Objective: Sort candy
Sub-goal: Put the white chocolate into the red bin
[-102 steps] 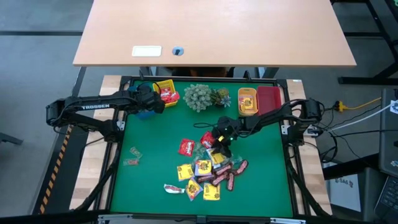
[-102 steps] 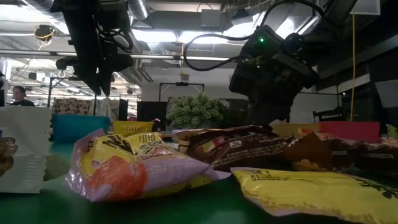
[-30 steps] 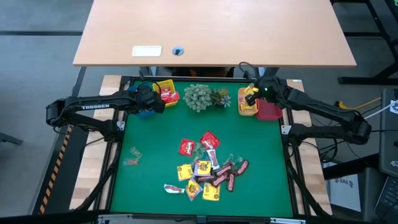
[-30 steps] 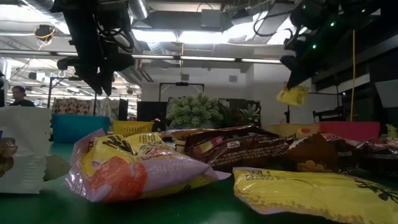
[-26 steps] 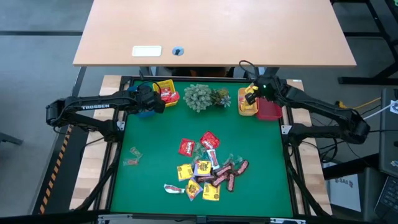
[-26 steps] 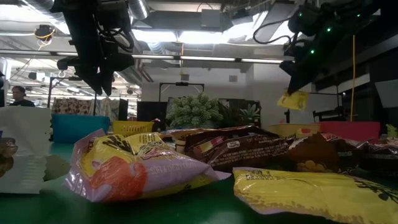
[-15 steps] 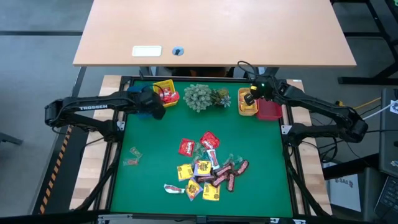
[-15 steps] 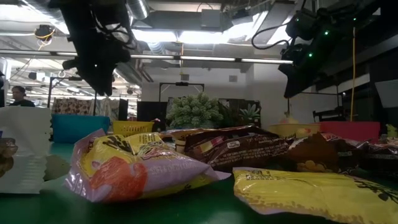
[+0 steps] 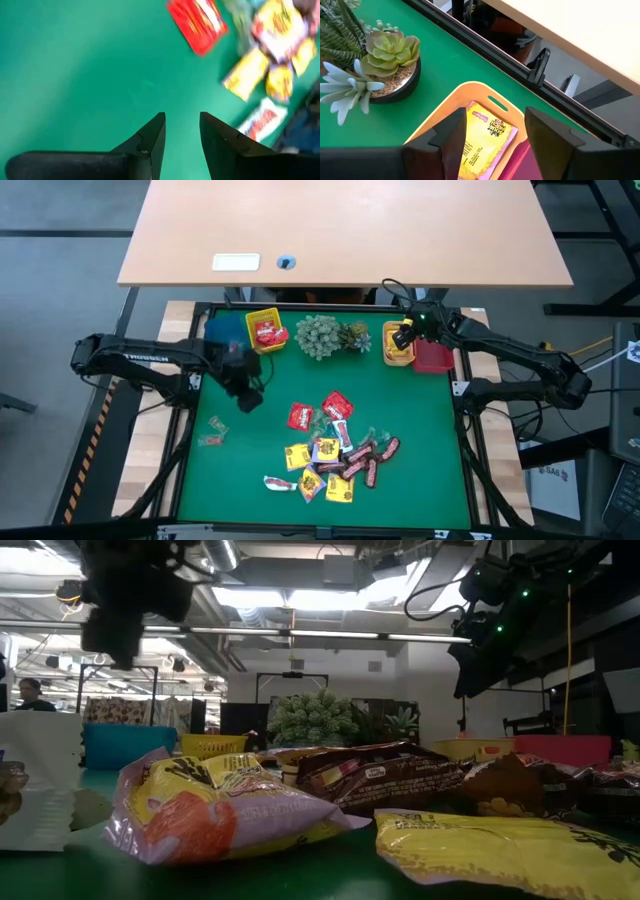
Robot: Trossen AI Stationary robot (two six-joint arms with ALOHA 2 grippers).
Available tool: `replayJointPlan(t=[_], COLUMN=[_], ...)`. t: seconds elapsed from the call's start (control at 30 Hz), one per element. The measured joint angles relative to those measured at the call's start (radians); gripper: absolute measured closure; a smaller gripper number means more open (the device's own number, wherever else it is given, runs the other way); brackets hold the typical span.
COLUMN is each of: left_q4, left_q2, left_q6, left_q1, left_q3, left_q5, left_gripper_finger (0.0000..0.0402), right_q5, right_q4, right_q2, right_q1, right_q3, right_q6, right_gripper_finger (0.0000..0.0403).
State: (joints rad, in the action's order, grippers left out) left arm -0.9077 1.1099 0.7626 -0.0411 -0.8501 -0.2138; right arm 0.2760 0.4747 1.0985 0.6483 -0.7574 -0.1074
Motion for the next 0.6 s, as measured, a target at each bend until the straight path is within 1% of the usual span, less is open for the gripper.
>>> replayJointPlan(t=[0.1, 0.2, 0.37, 0.5, 0.6], left_q4=[0.000, -0.003, -0.057, -0.046, 0.025], left_q2=[0.000, 0.000, 0.011, 0.042, 0.081], left_q6=[0.072, 0.177, 0.333, 0.387, 0.388], left_q1=[0.089, 0.160, 0.259, 0.320, 0.367], left_q3=[0.000, 0.000, 0.000, 0.000, 0.000], left_q5=[0.024, 0.052, 0.082, 0.101, 0.102], left_gripper_finger=[0.0295, 0.0292, 0.0269, 0.0240, 0.0223], right_q5=[0.000, 0.000, 0.000, 0.000, 0.000], right_q4=[0.000, 0.000, 0.000, 0.000, 0.003], right_q2=[0.000, 0.000, 0.000, 0.000, 0.000], right_q1=[0.000, 0.000, 0.000, 0.000, 0.000], right_q3=[0.000, 0.000, 0.000, 0.000, 0.000], right_q6=[0.000, 0.000, 0.000, 0.000, 0.000], right_gripper_finger=[0.0201, 0.0200, 0.0200, 0.0200, 0.0200])
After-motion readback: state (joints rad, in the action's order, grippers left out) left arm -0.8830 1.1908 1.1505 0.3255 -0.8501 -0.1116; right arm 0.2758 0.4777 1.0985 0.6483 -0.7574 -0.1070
